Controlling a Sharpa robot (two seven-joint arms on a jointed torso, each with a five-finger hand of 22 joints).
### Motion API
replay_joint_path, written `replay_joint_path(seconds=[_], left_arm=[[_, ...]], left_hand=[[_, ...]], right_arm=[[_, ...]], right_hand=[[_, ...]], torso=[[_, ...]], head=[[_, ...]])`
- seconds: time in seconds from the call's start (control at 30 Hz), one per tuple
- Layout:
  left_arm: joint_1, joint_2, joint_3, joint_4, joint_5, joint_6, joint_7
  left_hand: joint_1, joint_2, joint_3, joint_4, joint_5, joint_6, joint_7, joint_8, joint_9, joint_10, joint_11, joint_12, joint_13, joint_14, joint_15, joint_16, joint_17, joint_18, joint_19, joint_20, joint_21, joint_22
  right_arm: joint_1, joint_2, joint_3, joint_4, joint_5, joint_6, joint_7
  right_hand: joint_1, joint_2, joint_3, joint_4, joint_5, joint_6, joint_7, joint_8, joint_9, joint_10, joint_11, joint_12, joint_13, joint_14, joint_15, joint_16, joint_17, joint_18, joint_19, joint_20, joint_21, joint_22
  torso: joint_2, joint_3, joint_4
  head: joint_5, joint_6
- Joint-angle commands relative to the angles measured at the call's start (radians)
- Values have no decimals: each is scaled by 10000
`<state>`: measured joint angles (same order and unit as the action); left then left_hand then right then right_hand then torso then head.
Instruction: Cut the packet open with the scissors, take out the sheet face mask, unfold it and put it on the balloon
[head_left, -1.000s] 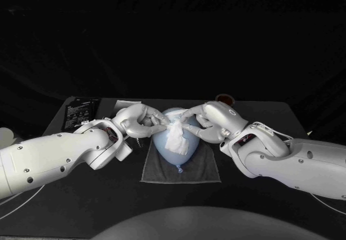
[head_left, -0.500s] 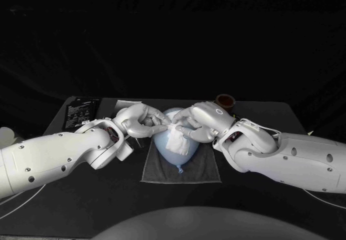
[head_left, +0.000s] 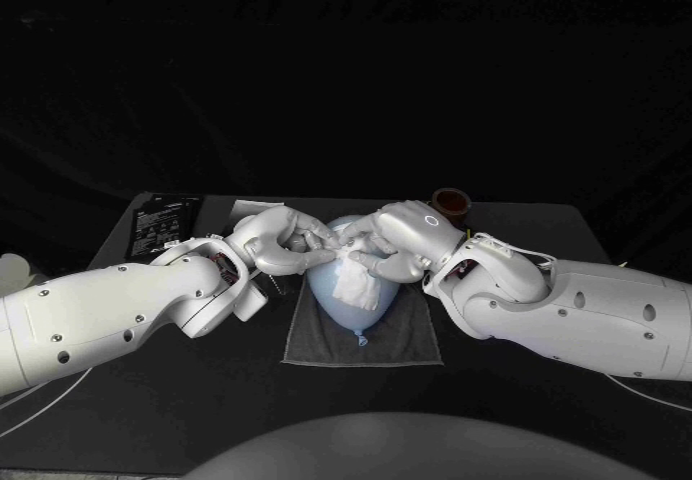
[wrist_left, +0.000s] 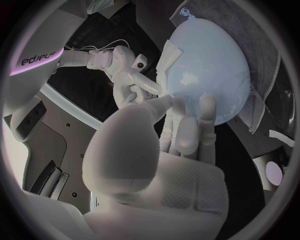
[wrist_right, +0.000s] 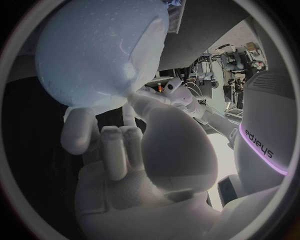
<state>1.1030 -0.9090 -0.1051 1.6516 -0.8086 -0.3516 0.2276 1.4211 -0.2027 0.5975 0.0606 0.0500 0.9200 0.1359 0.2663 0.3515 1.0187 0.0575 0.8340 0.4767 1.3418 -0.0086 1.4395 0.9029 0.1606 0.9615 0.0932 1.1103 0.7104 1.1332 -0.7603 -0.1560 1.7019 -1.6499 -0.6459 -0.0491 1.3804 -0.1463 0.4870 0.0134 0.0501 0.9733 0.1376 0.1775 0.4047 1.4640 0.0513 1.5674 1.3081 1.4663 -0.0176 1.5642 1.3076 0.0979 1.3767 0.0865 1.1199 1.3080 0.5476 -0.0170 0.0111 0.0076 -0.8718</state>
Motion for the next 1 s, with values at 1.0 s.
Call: replay_joint_path(seconds=[1.0], left_arm=[[0, 22, 3, -14, 55, 240, -59]], left_hand=[[-115, -2, -42, 10, -11, 8, 47, -35, -6, -79, 17, 35, 0, 54, 41, 25, 8, 120, 24, 14, 29, 2]], right_arm=[[46, -180, 16, 84, -163, -4, 216]], right_hand=[[-118, 614, -79, 25, -19, 1329, -477, 575, 228, 1068, -332, 34, 2627, 1045, -202, 66, 2632, -80, -37, -112, 64, 1448]], torso=[[-5, -5, 2]], head=[[-29, -9]])
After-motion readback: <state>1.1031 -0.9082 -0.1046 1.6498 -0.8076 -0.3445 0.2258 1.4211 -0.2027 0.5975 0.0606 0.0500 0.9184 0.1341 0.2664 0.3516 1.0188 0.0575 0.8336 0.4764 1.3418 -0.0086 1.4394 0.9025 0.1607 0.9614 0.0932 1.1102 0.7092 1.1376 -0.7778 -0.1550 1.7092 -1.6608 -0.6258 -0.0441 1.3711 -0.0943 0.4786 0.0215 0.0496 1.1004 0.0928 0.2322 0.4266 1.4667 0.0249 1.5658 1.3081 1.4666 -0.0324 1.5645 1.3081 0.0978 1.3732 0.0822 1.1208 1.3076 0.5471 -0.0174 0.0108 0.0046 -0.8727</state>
